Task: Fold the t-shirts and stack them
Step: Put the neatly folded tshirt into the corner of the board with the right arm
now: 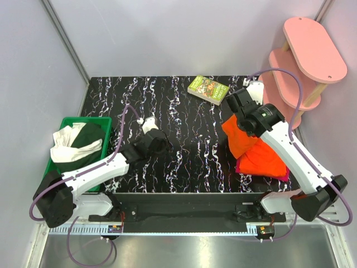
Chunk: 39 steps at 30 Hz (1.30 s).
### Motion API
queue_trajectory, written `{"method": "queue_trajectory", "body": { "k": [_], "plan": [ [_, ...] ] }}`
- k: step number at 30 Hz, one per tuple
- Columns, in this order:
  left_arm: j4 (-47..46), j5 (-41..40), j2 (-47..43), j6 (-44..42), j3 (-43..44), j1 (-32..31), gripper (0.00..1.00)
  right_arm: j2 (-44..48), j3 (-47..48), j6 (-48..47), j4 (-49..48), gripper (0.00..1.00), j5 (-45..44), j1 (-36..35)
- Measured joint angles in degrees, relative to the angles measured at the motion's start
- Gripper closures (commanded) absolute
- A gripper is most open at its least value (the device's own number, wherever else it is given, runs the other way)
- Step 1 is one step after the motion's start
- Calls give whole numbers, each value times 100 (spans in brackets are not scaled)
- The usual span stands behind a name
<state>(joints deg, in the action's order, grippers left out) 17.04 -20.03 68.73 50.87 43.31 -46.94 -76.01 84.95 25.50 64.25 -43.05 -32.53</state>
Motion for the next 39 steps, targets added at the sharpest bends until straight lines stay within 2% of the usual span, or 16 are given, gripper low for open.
{"method": "queue_trajectory", "body": {
  "k": [9, 20, 30, 35, 39],
  "plan": [
    [-24, 92, 2, 0, 0, -66, 54, 662, -476, 208, 494, 100, -256, 142],
    [-35, 273, -4, -4, 0, -116, 54, 833, -1434, 608, 791, 100, -297, 625],
    [-9, 356, -424, -4, -83, -129, 54, 448, -1130, 688, 1130, 100, -448, 1176],
    [-13, 404, -603, -17, -83, -129, 54, 197, -568, 625, 1207, 100, -496, 1764],
    [4, 498, -614, -66, -83, -140, 54, -13, -509, 614, 1217, 100, -420, 2247]
  ]
}}
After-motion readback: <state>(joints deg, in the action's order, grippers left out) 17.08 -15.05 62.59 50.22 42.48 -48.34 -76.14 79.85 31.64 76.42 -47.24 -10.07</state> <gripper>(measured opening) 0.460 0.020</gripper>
